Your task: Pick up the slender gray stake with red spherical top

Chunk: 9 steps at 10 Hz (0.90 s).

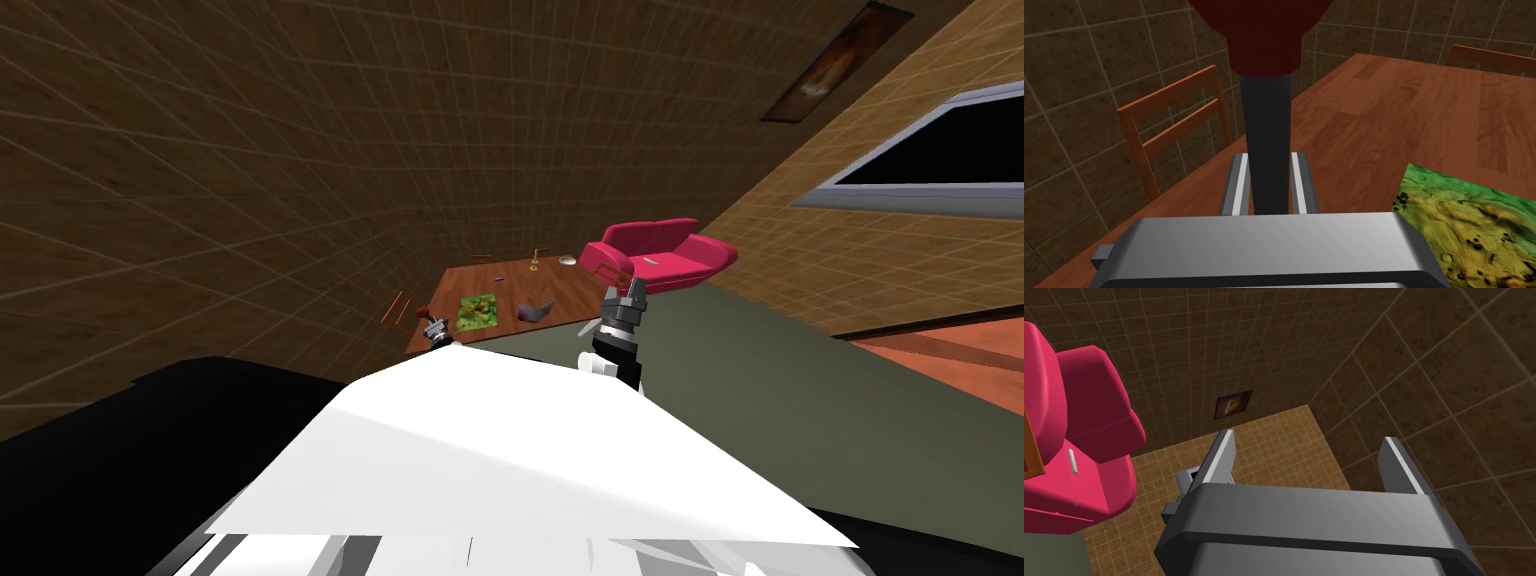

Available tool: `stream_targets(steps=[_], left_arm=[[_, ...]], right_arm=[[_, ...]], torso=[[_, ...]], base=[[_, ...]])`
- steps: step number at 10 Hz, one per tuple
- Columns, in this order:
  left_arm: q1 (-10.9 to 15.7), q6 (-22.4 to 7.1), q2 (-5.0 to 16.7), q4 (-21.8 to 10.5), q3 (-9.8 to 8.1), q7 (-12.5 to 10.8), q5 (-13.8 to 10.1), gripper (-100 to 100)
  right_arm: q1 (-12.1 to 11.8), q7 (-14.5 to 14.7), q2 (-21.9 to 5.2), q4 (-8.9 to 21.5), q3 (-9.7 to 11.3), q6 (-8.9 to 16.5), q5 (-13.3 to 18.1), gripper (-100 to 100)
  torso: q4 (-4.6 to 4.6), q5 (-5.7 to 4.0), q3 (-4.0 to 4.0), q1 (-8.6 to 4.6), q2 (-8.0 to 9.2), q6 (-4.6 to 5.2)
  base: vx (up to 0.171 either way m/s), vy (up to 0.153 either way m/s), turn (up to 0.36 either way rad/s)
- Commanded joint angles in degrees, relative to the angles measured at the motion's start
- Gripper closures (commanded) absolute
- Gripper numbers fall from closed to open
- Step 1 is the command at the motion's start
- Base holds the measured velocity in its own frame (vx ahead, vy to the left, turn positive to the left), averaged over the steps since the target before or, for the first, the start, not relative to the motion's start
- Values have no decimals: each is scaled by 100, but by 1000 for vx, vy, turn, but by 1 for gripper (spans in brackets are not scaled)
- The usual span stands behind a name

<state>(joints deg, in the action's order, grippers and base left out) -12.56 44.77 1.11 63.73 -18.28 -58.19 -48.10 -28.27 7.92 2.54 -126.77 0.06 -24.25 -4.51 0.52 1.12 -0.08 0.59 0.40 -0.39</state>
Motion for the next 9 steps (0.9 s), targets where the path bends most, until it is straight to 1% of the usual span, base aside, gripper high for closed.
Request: stream_targets(steps=[1,2,3,4,5,6,7,8,9], left_arm=[[164,33,-61,-69,80,134,-24,100],[403,90,-68,-235,223,304,-76,100],[424,90,-68,-235,223,304,-76,100],[620,147,-75,-395,366,475,-128,100],[684,147,-75,-401,366,475,-128,100],[943,204,-82,-567,510,645,-180,100],[1102,261,-88,-718,653,815,-232,100],[1203,261,-88,-733,653,815,-232,100],[1120,281,-119,-704,642,790,-212,100]], right_arm=[[0,0,0,0,0,0,0,0],[0,0,0,0,0,0,0,0],[0,0,0,0,0,0,0,0],[0,0,0,0,0,0,0,0],[0,0,0,0,0,0,0,0],[0,0,0,0,0,0,0,0],[0,0,0,0,0,0,0,0],[0,0,0,0,0,0,0,0],[1,0,0,0,0,0,0,0]], torso=[[0,0,0,0,0,0],[4,2,-6,3,-9,1],[3,1,-6,5,-9,-2],[5,3,-7,4,-11,0],[7,4,-10,7,-15,-2],[6,2,-11,6,-18,-1],[5,2,-9,7,-13,-4],[7,5,-5,12,-2,-8],[5,2,-6,9,-7,-3]], base=[[-49,18,79],[-63,24,178],[-54,20,96],[-52,26,171],[-45,19,77],[-65,30,190],[-94,42,274],[-69,26,81],[-22,9,-7]])
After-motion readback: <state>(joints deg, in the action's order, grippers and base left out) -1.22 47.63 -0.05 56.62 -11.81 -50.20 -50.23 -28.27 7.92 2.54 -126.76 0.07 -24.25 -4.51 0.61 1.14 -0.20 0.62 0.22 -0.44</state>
